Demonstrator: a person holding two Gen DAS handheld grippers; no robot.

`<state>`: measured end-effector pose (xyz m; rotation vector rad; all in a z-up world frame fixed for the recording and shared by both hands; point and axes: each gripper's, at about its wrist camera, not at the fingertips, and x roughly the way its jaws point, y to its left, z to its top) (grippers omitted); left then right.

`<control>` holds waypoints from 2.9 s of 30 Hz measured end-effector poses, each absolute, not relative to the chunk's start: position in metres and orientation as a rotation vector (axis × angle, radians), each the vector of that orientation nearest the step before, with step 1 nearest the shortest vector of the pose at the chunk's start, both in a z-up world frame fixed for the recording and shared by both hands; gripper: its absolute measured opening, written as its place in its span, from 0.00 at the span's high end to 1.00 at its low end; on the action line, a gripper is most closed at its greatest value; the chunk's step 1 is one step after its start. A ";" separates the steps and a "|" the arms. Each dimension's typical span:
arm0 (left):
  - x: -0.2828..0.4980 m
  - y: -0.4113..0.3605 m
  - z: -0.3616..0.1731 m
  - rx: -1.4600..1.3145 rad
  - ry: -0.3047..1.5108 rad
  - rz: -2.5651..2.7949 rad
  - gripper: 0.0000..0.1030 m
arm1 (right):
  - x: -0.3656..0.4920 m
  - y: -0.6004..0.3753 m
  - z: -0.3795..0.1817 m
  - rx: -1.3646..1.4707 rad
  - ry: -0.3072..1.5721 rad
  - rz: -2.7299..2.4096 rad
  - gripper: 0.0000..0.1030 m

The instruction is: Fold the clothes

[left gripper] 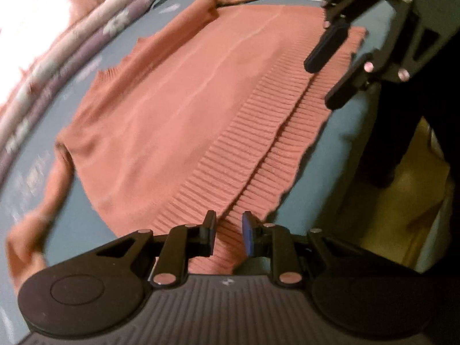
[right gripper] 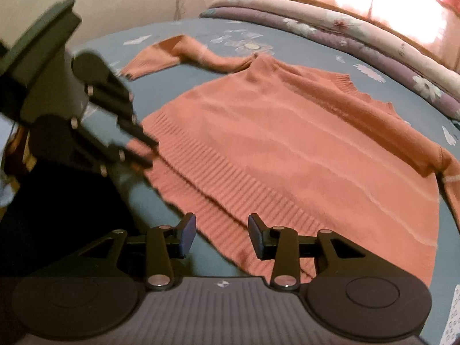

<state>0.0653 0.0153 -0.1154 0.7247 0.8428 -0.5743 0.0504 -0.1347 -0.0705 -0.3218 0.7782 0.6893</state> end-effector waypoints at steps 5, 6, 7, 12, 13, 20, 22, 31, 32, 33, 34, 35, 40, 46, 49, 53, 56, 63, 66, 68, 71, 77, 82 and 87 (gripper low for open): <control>0.073 0.041 -0.111 0.539 0.939 -0.506 0.80 | 0.054 -0.147 -0.073 -0.222 0.791 0.590 0.46; 0.072 0.048 -0.111 0.508 0.952 -0.490 0.77 | 0.055 -0.155 -0.076 -0.195 0.803 0.560 0.46; 0.070 0.053 -0.110 0.489 0.960 -0.474 0.76 | 0.056 -0.162 -0.078 -0.169 0.816 0.530 0.46; 0.053 0.051 -0.107 0.546 0.971 -0.415 0.71 | 0.057 -0.203 -0.087 -0.079 0.854 0.363 0.45; 0.050 0.046 -0.103 0.558 0.958 -0.408 0.72 | 0.055 -0.211 -0.087 -0.071 0.854 0.331 0.45; 0.040 -0.025 -0.081 0.649 0.778 -0.555 0.72 | 0.034 -0.260 -0.082 0.014 0.827 0.129 0.37; 0.037 -0.055 -0.082 0.708 0.724 -0.614 0.71 | 0.030 -0.274 -0.083 0.075 0.833 0.097 0.37; 0.021 -0.165 -0.106 0.888 0.568 -0.735 0.70 | 0.002 -0.310 -0.079 0.231 0.783 0.085 0.33; 0.020 -0.174 -0.111 0.902 0.570 -0.745 0.70 | -0.001 -0.310 -0.078 0.232 0.779 0.094 0.33; 0.020 -0.182 -0.117 0.916 0.572 -0.754 0.70 | -0.004 -0.311 -0.078 0.233 0.774 0.102 0.33; 0.022 -0.186 -0.121 0.930 0.572 -0.743 0.70 | -0.008 -0.312 -0.079 0.234 0.771 0.109 0.33; 0.023 -0.191 -0.126 0.944 0.572 -0.732 0.70 | -0.011 -0.314 -0.079 0.234 0.768 0.116 0.33; 0.029 -0.203 -0.139 0.972 0.589 -0.691 0.70 | -0.024 -0.316 -0.082 0.233 0.763 0.154 0.33; 0.030 -0.211 -0.144 0.989 0.556 -0.688 0.88 | -0.021 -0.310 -0.084 0.204 0.767 0.183 0.32; 0.033 -0.209 -0.141 0.953 0.552 -0.708 0.97 | -0.014 -0.302 -0.085 0.130 0.769 0.189 0.32; 0.042 -0.199 -0.130 0.874 0.562 -0.715 0.97 | -0.008 -0.282 -0.086 -0.056 0.746 0.235 0.32; 0.048 -0.193 -0.124 0.837 0.564 -0.717 0.97 | -0.002 -0.262 -0.093 -0.234 0.710 0.279 0.35; 0.057 -0.182 -0.117 0.759 0.584 -0.738 0.97 | 0.011 -0.213 -0.123 -0.656 0.628 0.311 0.75; 0.056 -0.177 -0.117 0.759 0.587 -0.753 0.93 | 0.014 -0.207 -0.130 -0.739 0.624 0.302 0.95; 0.050 -0.176 -0.119 0.781 0.566 -0.772 0.90 | 0.014 -0.211 -0.122 -0.705 0.624 0.315 0.95; 0.040 -0.181 -0.126 0.855 0.526 -0.800 0.88 | 0.013 -0.217 -0.113 -0.695 0.619 0.329 0.96; 0.041 -0.195 -0.137 0.913 0.571 -0.802 0.97 | 0.009 -0.224 -0.109 -0.716 0.665 0.380 0.97; 0.046 -0.189 -0.130 0.833 0.650 -0.838 1.00 | 0.002 -0.231 -0.114 -0.710 0.710 0.400 0.97; 0.043 -0.182 -0.128 0.738 0.733 -0.943 1.00 | 0.003 -0.237 -0.114 -0.637 0.762 0.401 0.97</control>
